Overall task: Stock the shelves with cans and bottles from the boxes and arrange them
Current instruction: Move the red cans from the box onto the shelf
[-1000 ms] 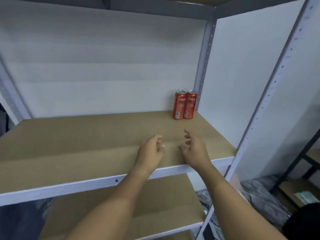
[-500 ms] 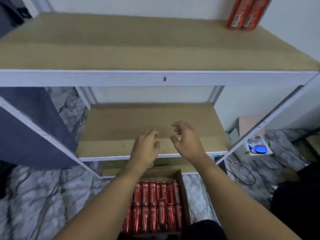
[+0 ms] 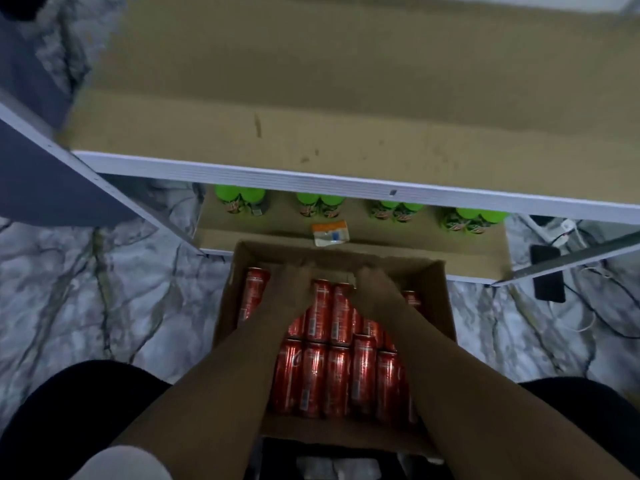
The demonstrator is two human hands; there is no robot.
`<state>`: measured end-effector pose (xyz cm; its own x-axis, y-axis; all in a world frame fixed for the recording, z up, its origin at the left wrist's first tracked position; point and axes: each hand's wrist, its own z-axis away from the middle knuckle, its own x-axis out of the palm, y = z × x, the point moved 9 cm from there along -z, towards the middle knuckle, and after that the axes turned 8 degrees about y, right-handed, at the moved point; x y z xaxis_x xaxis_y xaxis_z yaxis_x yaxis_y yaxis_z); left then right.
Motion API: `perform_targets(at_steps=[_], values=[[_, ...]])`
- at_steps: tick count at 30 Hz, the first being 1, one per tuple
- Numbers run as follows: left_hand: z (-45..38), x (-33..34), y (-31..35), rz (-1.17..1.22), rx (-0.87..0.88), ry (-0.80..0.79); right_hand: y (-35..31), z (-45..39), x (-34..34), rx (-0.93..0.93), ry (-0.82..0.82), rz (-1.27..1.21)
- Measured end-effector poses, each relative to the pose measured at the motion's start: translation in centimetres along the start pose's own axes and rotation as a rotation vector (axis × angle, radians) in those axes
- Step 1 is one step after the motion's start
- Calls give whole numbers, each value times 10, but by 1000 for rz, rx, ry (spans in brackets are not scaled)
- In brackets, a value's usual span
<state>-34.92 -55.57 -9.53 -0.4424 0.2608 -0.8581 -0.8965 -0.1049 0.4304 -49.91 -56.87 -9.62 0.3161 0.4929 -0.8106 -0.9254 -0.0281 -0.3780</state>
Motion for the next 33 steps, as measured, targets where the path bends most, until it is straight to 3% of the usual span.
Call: perform_targets(at_steps=[5,11,16,21,26,33], values=[[-25,93,-34,-104,51,-180,36,-27,90,7,-115,101],[-36,134,-44,-192,86,-273,61,-39,128,115,-166,-215],[-34,140,-39,-199,99,-202,66,-34,123,107,-11,-355],[-17,128,-28,-55,87,-57,69,-21,119,128,133,-452],[5,119,-26,395,41,30,68,-2,111,113,243,-559],[5,88,-17,540,69,236,65,5,90,57,355,-629]])
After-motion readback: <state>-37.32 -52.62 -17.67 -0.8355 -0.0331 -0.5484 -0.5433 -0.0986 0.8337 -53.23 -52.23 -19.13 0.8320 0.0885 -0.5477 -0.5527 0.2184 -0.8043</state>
